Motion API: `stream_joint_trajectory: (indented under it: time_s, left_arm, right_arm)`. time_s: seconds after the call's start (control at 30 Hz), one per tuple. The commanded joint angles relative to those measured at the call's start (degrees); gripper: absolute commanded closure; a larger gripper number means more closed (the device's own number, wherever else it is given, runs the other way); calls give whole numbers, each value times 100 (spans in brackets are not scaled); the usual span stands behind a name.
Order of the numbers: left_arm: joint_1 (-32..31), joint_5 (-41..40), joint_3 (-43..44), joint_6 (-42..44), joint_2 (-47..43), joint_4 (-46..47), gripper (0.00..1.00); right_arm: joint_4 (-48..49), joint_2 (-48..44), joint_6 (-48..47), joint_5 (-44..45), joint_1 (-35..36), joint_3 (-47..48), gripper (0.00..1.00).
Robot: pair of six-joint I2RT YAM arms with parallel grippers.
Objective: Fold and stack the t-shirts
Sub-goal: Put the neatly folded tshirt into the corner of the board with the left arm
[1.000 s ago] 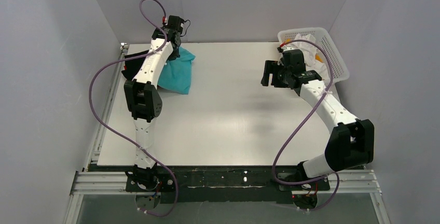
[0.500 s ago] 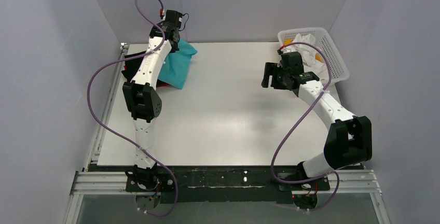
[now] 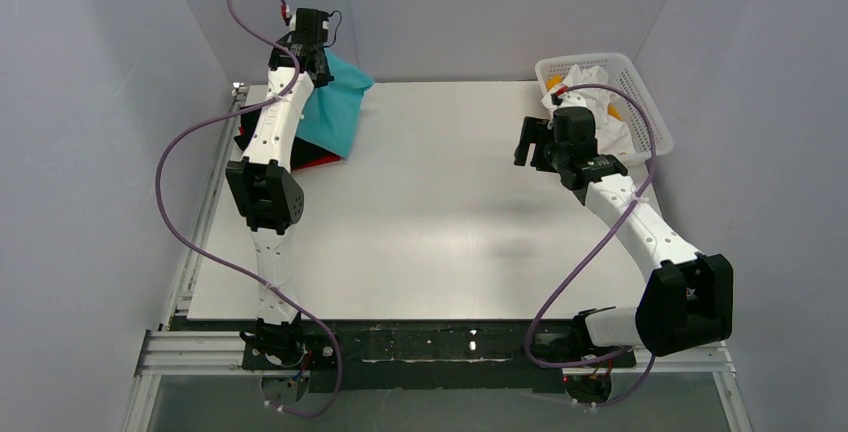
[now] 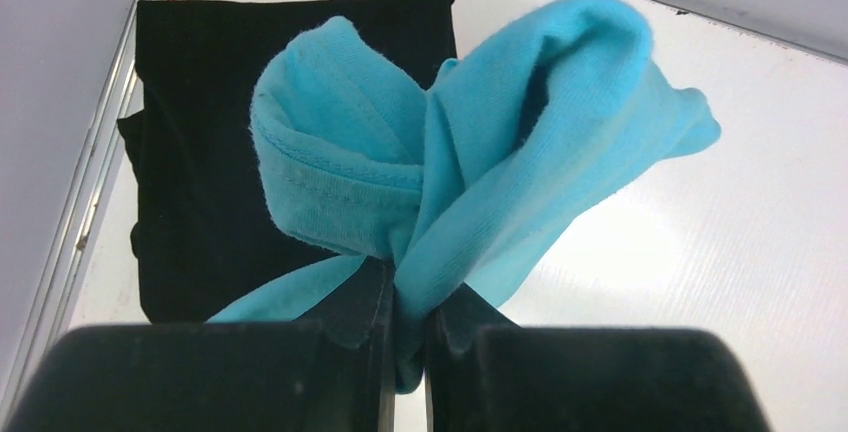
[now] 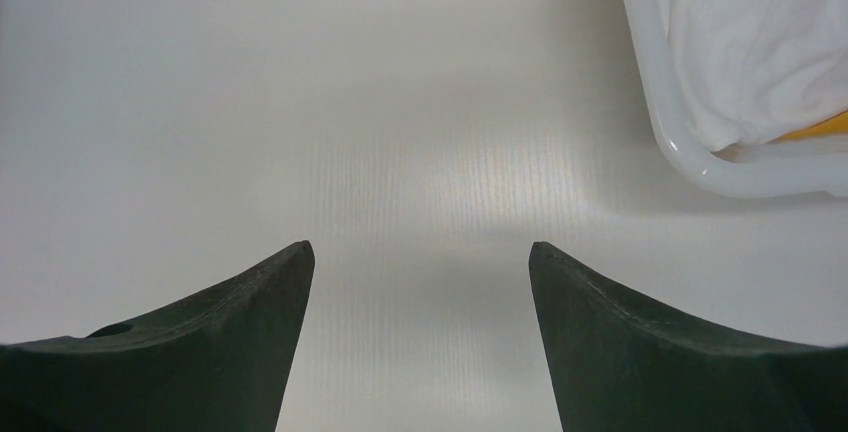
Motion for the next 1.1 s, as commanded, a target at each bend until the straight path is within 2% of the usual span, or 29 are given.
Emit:
stream_joint_trajectory:
  time_s: [0.0, 0.2, 0.43, 0.53, 0.83, 1.07]
  left_arm:
    - [0, -1, 249, -87, -659, 215, 100]
    - [3, 300, 545, -33, -680, 410, 100]
    - [32, 65, 424, 243, -775, 608, 100]
    - [104, -38, 77, 316, -816, 772, 100]
    - [574, 240, -625, -39, -671, 469, 100]
    - [1128, 391, -395, -333, -226, 53, 100]
  right_arm:
    - [338, -178, 30, 282, -23, -60, 13]
    - [411, -226, 43, 329, -32, -93, 13]
    - [435, -202, 94, 330, -30, -117, 13]
    - [366, -146, 100, 326, -32, -68, 13]
    - [246, 18, 113, 386, -32, 64, 13]
    - [76, 196, 160, 403, -32, 213, 13]
